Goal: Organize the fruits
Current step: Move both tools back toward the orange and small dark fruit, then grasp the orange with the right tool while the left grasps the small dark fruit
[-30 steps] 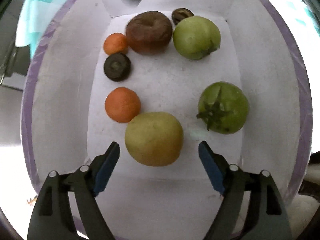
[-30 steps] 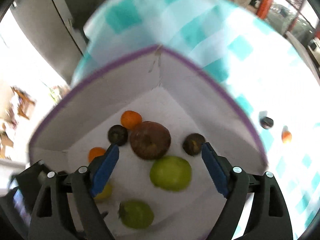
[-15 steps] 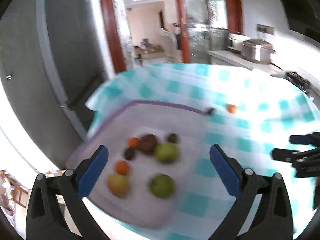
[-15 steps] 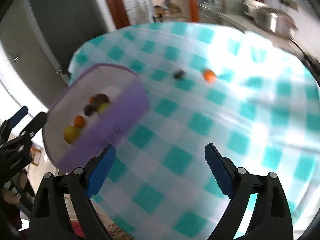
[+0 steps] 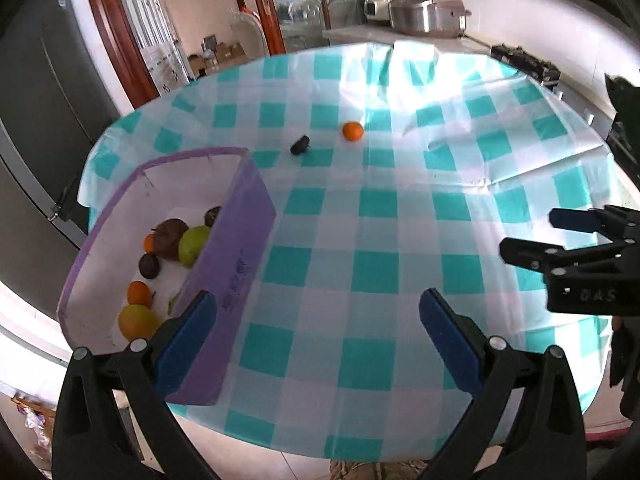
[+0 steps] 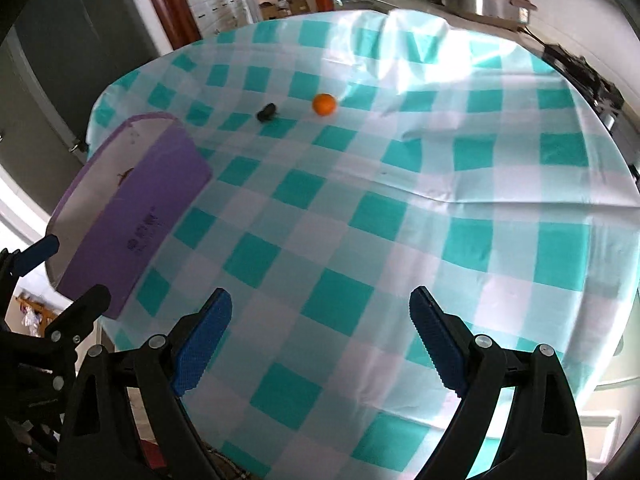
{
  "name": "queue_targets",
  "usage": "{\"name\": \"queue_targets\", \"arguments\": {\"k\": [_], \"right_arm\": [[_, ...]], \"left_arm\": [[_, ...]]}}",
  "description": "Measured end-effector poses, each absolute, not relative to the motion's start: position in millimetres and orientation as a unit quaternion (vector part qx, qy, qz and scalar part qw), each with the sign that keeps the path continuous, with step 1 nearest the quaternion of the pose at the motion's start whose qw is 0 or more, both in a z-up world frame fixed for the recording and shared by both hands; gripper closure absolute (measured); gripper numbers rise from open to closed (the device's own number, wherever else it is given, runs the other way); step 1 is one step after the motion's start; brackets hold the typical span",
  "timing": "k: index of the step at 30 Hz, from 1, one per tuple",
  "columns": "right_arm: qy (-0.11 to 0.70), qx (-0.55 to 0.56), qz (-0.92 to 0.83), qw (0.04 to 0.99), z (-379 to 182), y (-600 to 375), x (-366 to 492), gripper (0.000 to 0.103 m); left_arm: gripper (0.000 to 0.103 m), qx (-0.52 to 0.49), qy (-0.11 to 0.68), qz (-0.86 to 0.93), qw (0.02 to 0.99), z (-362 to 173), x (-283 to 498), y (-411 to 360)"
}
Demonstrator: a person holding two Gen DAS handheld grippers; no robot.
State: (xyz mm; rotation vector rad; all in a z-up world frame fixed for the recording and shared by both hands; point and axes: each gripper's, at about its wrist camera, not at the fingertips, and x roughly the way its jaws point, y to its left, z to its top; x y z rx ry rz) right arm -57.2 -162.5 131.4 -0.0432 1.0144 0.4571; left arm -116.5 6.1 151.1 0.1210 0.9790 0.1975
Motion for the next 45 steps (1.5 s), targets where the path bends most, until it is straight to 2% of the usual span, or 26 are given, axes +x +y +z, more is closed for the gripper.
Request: {"name": "queue_targets", "arguments": {"k": [6,15,25,33,39,42,45], "right_arm": [[0.496,-0.012,0.191,0.847,116.7,-170.4,-23.4,0.015],[0.516,0.006,0.149,0.844,96.3,-139.2,58.1,0.015],[0.528,0.025,0.125,0.84,61.3,-95.5,110.7,0.015],[0.501,-0.021,0.141,0.854,49.1,-52.0,180.5,0.019],[0.486,-0.047,0.157,0.858,30.9,-14.4,227.8,0.025],[0.481,-0.057,0.156,0.861,22.7,-1.5,245.9,0.03],[0.467,-0.077,0.162,0.866,19.2,9.2,254.9,0.03]], "left_arm": [[0.002,0.085,0.49,0.075,0.865,136.9,-75.9,7.7],[0.002,0.102,0.548,0.05,0.829,102.8,39.3,30.5],[0.002,0.001,0.559,0.088,0.824,69.0,182.3,90.8],[0.002,-0.043,0.497,0.192,0.845,55.0,210.5,136.8],[0.002,-0.105,0.514,0.192,0.829,43.5,221.5,163.6],[0.002,-0.101,0.518,0.186,0.829,38.7,222.3,160.6],[0.002,-0.127,0.518,0.187,0.825,33.6,222.3,167.3]]}}
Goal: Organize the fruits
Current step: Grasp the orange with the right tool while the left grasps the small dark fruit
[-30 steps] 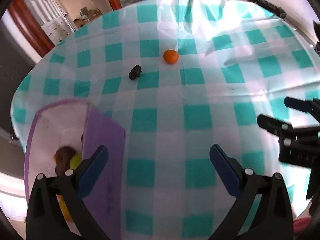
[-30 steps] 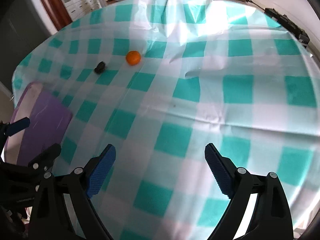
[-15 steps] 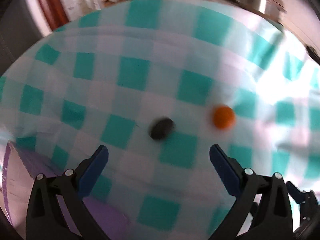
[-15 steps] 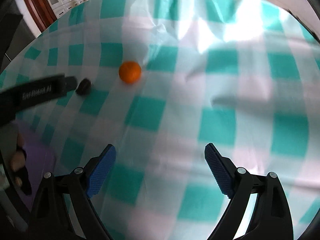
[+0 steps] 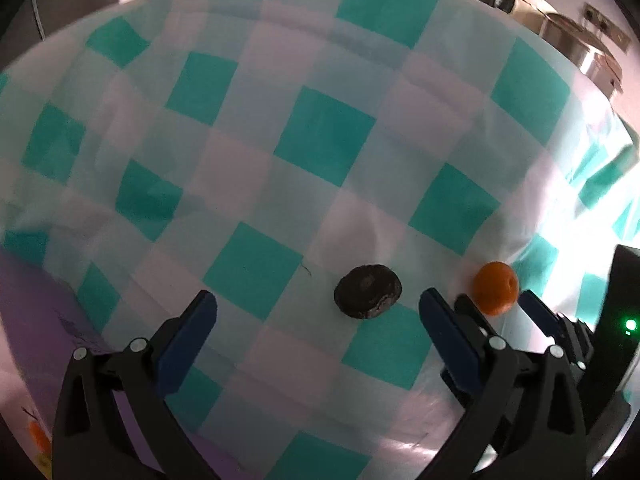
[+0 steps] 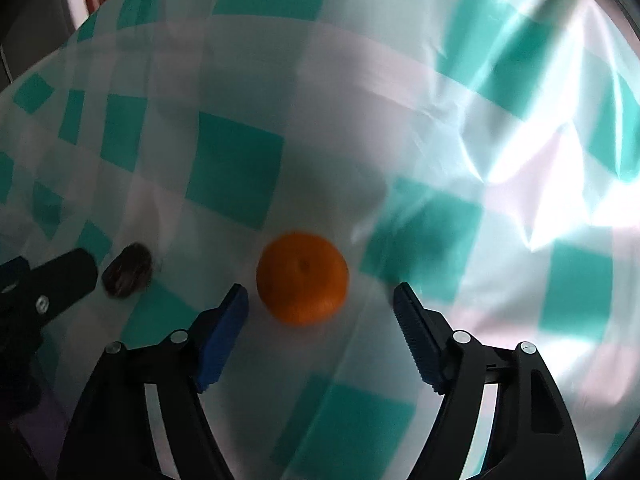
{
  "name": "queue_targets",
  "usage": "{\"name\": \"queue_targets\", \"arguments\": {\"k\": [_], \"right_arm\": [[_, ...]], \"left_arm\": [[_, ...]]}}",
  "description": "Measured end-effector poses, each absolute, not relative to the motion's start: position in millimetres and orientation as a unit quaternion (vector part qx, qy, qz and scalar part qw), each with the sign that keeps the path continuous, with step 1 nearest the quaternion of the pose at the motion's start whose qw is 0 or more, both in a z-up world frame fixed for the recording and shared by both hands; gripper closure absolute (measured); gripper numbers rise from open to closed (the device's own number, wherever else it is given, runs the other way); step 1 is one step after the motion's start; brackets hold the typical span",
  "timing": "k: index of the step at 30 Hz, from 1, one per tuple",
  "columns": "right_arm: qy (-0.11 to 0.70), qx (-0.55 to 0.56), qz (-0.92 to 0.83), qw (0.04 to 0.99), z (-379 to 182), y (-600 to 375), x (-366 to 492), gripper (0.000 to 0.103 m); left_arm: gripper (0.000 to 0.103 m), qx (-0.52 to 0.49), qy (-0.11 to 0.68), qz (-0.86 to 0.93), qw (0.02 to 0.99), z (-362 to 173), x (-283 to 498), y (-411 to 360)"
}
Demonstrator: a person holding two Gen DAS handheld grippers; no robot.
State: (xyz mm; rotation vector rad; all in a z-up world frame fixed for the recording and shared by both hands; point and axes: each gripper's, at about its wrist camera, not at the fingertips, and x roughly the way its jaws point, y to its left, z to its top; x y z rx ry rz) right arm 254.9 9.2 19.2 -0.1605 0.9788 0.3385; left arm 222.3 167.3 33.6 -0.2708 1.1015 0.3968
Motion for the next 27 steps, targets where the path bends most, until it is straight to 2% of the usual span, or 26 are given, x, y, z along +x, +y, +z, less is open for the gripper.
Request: {"name": "queue_targets", "arguments": {"k": [2,3,4,16,24,27], "right_arm": [[0.454,-0.087,0.17,0.871,20.0,13.3,256.3,0.038],[0.447,-0.092,0.171,0.873,21.3,14.6,255.7,0.054],[0.44,-0.101,0.171,0.876,22.6,16.5,254.6,0.062],[0.455,-0.036,0.133,0.879,25.5,-22.0,213.5,0.062],[0.463,-0.026,0.128,0.877,28.7,-43.2,190.4,0.062],[0.467,-0.023,0.123,0.876,28.5,-48.6,188.5,0.062]], "left_arm": [[0.002,-0.14,0.517,0.187,0.824,30.7,222.3,170.3],[0.002,-0.143,0.515,0.185,0.825,29.5,222.4,170.4],[0.002,-0.143,0.513,0.184,0.826,28.6,222.4,170.2],[0.003,-0.167,0.552,0.191,0.795,-2.7,245.8,180.7],[0.015,-0.113,0.558,0.193,0.799,-8.0,258.3,179.2],[0.017,-0.102,0.555,0.193,0.802,-6.4,258.3,172.6]]}}
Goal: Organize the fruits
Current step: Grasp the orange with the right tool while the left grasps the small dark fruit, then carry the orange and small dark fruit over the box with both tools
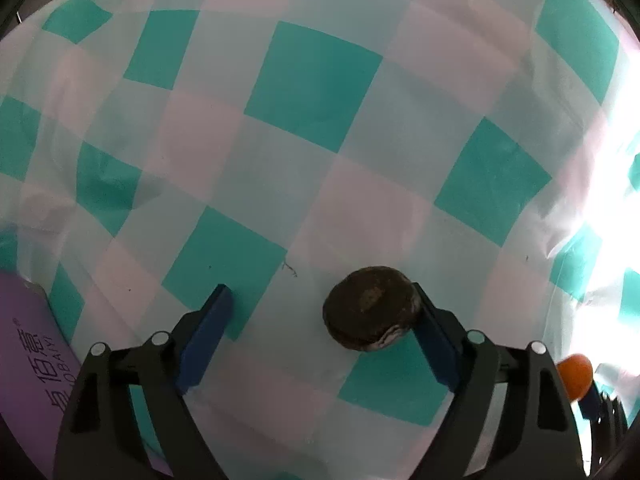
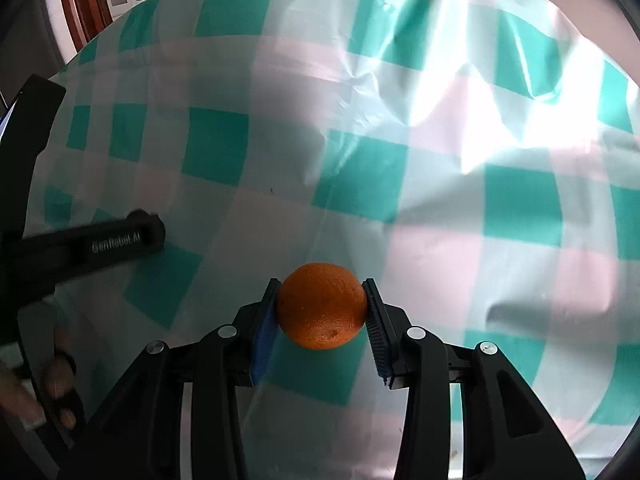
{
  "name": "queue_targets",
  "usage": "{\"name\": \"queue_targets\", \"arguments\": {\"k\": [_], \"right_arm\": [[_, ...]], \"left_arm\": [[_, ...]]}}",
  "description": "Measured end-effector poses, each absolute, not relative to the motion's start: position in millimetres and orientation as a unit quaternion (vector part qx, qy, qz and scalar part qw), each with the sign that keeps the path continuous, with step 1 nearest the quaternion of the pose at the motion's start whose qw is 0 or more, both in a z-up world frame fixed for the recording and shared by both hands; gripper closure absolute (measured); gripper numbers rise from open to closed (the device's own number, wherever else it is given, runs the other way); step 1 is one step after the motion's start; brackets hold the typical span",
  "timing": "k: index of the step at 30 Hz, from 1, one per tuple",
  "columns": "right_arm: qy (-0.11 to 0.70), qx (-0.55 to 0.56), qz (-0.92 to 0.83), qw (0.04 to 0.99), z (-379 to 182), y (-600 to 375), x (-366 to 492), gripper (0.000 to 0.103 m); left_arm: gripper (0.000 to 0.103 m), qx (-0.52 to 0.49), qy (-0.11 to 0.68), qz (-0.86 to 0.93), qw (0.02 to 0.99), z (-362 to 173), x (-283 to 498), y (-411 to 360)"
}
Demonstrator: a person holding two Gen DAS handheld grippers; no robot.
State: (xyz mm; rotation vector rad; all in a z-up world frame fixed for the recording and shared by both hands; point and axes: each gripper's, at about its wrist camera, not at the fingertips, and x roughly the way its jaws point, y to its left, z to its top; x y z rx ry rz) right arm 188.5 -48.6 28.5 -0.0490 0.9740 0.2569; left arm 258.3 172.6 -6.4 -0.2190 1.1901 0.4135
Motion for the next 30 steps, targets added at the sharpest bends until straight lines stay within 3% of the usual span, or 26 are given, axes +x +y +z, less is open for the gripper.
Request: {"name": "queue_targets", "arguments": {"k": [2,8,25,28,30], "right_arm": [[0.469,-0.022,0.12,0.875,30.6,-40.7,207.9,0.062],[0.47,-0.02,0.115,0.875,32.9,-59.7,195.2,0.062],[0.475,-0.017,0.103,0.873,38.6,-58.3,166.9,0.062],[0.477,-0.012,0.1,0.873,41.9,-56.3,170.6,0.062],[0.475,-0.01,0.097,0.874,44.5,-53.5,178.8,0.062]], "left_arm": [[0.022,-0.098,0.549,0.193,0.807,-5.4,259.2,171.6],[0.063,-0.065,0.545,0.158,0.821,-0.9,257.1,141.5],[0.064,-0.055,0.554,0.119,0.822,4.9,235.7,109.9],[0.061,-0.049,0.551,0.119,0.824,-2.1,223.3,99.8],[0.052,-0.047,0.55,0.127,0.824,-3.6,226.4,95.9]]}}
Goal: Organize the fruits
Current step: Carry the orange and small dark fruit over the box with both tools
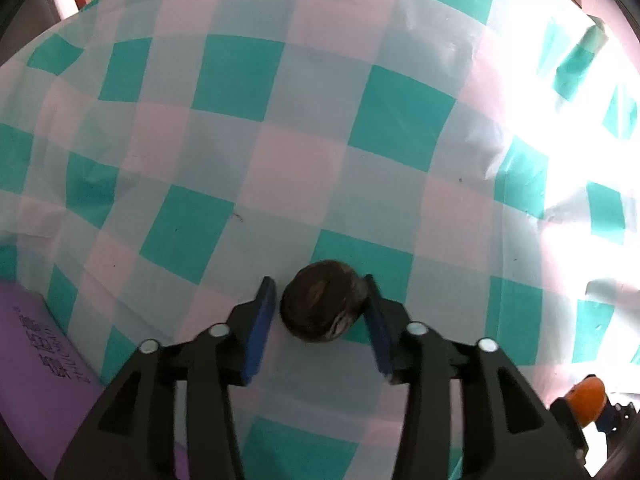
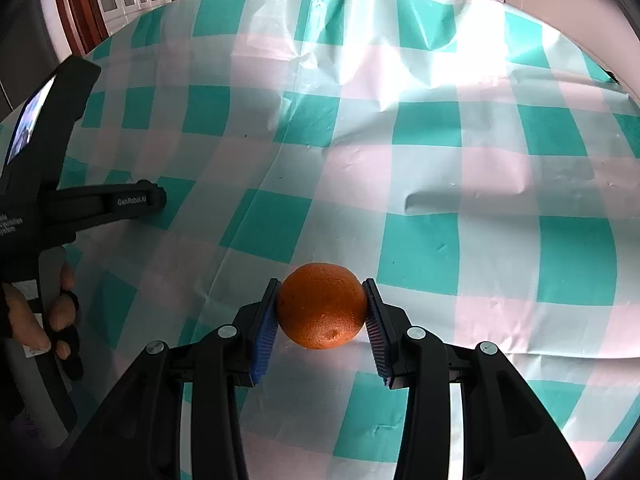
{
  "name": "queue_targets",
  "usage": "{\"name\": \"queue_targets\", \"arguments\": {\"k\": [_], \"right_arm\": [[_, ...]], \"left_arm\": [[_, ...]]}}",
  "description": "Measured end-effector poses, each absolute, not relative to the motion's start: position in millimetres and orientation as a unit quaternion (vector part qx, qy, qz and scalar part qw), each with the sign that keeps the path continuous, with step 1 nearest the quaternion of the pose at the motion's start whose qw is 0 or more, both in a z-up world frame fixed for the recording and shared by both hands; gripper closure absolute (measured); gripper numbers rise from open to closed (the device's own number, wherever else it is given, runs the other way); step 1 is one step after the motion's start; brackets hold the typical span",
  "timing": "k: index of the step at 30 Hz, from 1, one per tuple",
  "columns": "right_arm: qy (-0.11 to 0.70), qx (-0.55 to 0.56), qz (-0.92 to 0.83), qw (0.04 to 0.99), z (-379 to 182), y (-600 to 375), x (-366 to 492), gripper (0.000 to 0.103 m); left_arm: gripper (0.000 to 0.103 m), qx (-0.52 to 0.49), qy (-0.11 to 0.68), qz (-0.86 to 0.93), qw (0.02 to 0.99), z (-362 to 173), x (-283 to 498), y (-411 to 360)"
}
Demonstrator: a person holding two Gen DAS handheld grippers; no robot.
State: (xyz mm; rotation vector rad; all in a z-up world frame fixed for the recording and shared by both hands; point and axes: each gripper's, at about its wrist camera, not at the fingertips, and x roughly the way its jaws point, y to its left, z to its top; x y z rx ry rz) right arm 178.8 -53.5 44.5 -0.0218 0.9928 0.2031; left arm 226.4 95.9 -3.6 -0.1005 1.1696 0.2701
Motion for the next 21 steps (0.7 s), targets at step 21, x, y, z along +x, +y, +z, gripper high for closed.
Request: {"name": "queue_targets", "arguments": {"k": [21], "right_arm": [[0.458,0.013,0.092,0.884,58.5,-80.5,115.8,0.062]], "left_arm": [[0.066,-0.142,0.506,0.007,0.851,29.0,175.8,80.0]]}}
